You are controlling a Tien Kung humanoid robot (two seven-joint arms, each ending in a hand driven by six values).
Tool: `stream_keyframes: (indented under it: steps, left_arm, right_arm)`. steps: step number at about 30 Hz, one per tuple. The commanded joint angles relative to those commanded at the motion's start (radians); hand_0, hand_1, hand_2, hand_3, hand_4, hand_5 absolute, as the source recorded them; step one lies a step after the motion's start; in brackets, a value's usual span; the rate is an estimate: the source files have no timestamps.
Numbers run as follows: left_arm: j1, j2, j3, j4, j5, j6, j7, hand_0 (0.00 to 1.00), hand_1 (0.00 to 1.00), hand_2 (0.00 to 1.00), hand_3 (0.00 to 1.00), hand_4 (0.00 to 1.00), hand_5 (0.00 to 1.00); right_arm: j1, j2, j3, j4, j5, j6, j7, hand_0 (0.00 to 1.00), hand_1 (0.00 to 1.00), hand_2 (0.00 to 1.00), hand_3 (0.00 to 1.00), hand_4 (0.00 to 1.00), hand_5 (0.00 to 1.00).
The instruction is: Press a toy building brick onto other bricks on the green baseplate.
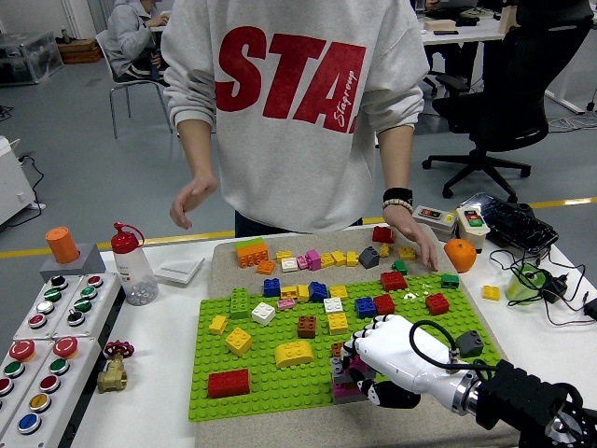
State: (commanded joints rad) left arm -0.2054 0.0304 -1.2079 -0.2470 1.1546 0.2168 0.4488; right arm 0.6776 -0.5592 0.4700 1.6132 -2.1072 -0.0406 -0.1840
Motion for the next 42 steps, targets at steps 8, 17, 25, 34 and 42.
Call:
stream_keyframes:
  steps: [8, 17, 25, 34, 42]
  left_arm:
    - [-0.002, 0.001, 0.006, 0.001, -0.009, -0.001, -0.003, 0.633, 0.597, 0.604, 0.393, 0.298, 0.933]
    - [-0.007, 0.001, 0.01, 0.002, -0.015, -0.001, -0.005, 0.633, 0.596, 0.604, 0.393, 0.298, 0.933]
    - [-0.009, 0.002, 0.01, 0.002, -0.015, -0.002, -0.005, 0.633, 0.596, 0.604, 0.393, 0.3, 0.937]
    - [-0.008, 0.002, 0.009, 0.002, -0.014, -0.001, -0.005, 0.633, 0.597, 0.604, 0.393, 0.3, 0.939]
    - [-0.005, 0.002, 0.007, 0.0, -0.009, -0.002, 0.001, 0.633, 0.597, 0.604, 0.393, 0.3, 0.94]
  right_arm:
    - [-0.003, 0.001, 0.004, -0.004, 0.001, 0.005, -0.003, 0.633, 0.607, 0.601, 0.576, 0.371, 0.323]
    - [0.001, -0.008, 0.025, 0.011, 0.006, -0.013, 0.001, 0.634, 0.606, 0.602, 0.577, 0.372, 0.323]
    - [0.005, -0.014, 0.056, 0.029, 0.014, -0.055, 0.005, 0.622, 0.606, 0.603, 0.585, 0.373, 0.324]
    - [0.013, -0.012, 0.085, 0.023, 0.031, -0.103, 0.008, 0.623, 0.608, 0.61, 0.588, 0.374, 0.323]
    - [0.068, 0.015, 0.135, -0.096, 0.052, -0.168, 0.029, 0.681, 0.669, 0.713, 0.765, 0.402, 0.281]
